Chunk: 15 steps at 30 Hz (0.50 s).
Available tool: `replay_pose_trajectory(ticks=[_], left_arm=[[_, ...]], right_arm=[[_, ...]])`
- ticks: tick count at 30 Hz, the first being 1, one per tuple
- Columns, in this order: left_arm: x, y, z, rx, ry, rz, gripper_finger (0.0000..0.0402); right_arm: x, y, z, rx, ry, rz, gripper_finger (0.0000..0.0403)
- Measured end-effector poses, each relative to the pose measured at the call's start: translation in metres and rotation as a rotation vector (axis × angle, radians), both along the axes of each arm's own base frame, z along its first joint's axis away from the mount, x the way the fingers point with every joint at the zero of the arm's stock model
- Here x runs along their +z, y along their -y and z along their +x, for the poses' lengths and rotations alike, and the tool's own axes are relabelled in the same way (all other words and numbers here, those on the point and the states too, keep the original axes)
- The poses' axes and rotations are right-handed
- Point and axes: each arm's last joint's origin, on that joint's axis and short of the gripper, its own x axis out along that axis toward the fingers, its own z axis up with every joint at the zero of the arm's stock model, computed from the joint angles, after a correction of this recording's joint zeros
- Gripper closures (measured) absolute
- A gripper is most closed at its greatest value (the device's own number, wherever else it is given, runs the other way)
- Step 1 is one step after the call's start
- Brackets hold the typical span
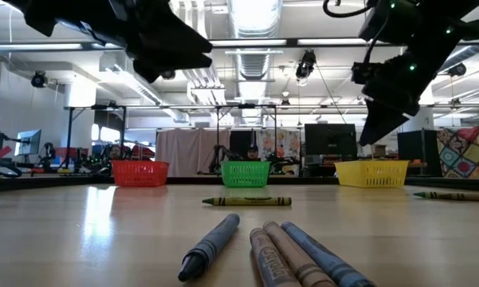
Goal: Sort crayons
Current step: Put the green crayon into the yellow basket
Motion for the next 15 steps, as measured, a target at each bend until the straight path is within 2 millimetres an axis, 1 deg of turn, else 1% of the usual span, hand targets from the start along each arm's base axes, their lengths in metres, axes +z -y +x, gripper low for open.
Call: replay_pose_trajectory(ticks=[2, 3, 5, 7, 11, 12, 13, 15], left_arm=[[-0.0005, -0.0007, -0.0001, 0.015, -0.003, 0.002, 0.0249], [-0.0005, -0.0007, -0.0001, 0.016, -0.003, 0.0, 0.0249], [-0.0004, -0.0001, -0.0002, 0.016, -0.001, -0.009, 0.0249], [-0.0006, 0.0004, -0.0005, 0.017, -0.002, -0.02, 0.0249], [-0.0011, 0.0005, -0.0006, 0.016, -0.007, -0.015, 0.0249], [-0.0011, 0.0005, -0.0006, 0.016, -0.007, -0.014, 0.0249], [-0.0011, 0.0004, -0.0006, 0.018, -0.007, -0.013, 0.0249], [-0.001, -0.0005, -0.0006, 0.037, -0.006, 0.007, 0.0249]], right_arm=[[-0.0027, -0.0001, 0.0011, 0.081, -0.048, -0.002, 0.0154], [-0.0039, 0.0, 0.0014, 0.082, -0.061, -0.008, 0.016], [-0.0075, 0.0001, 0.0003, 0.058, -0.093, -0.001, 0.0188], [-0.01, -0.0011, -0.0007, 0.034, -0.114, -0.001, 0.0238], [-0.009, -0.0067, 0.0004, 0.054, -0.1, -0.015, 0.0364], [-0.0078, -0.007, 0.0008, 0.054, -0.089, -0.014, 0.0377], [-0.0061, -0.0067, 0.0012, 0.048, -0.081, -0.011, 0.0378], [-0.0027, -0.0067, 0.0019, 0.05, -0.075, -0.013, 0.0365]])
